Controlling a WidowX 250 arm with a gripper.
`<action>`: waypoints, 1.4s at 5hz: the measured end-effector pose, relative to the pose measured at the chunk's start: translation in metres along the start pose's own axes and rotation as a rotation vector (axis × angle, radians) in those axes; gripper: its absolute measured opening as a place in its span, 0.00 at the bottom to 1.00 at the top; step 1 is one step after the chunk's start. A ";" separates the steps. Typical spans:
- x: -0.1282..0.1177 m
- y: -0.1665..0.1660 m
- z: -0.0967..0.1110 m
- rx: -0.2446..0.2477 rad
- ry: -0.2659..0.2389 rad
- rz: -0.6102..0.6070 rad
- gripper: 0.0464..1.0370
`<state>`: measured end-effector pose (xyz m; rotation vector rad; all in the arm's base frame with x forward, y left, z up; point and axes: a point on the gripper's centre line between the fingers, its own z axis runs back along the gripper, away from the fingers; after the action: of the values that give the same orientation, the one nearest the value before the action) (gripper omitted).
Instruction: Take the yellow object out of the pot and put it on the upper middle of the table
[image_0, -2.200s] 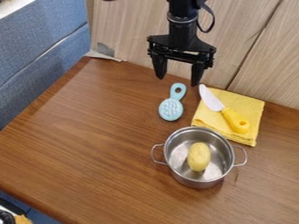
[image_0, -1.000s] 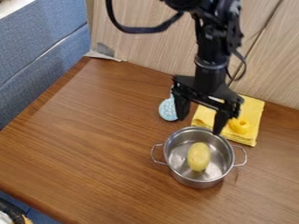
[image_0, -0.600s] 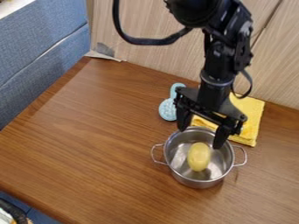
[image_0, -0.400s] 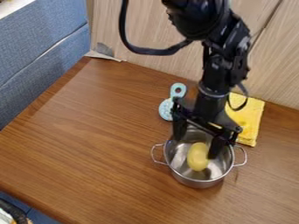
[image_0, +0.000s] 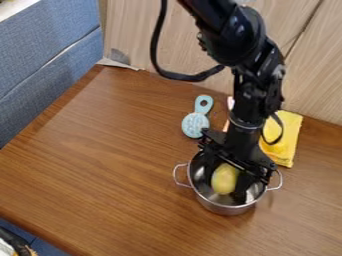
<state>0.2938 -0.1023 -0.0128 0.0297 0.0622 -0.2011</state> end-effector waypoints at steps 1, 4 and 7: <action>0.000 -0.001 0.000 -0.001 -0.001 0.007 0.63; 0.001 0.003 0.045 -0.022 -0.076 0.030 0.63; 0.049 0.113 0.080 0.015 -0.187 0.399 0.63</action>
<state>0.3686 -0.0039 0.0661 0.0372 -0.1313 0.1948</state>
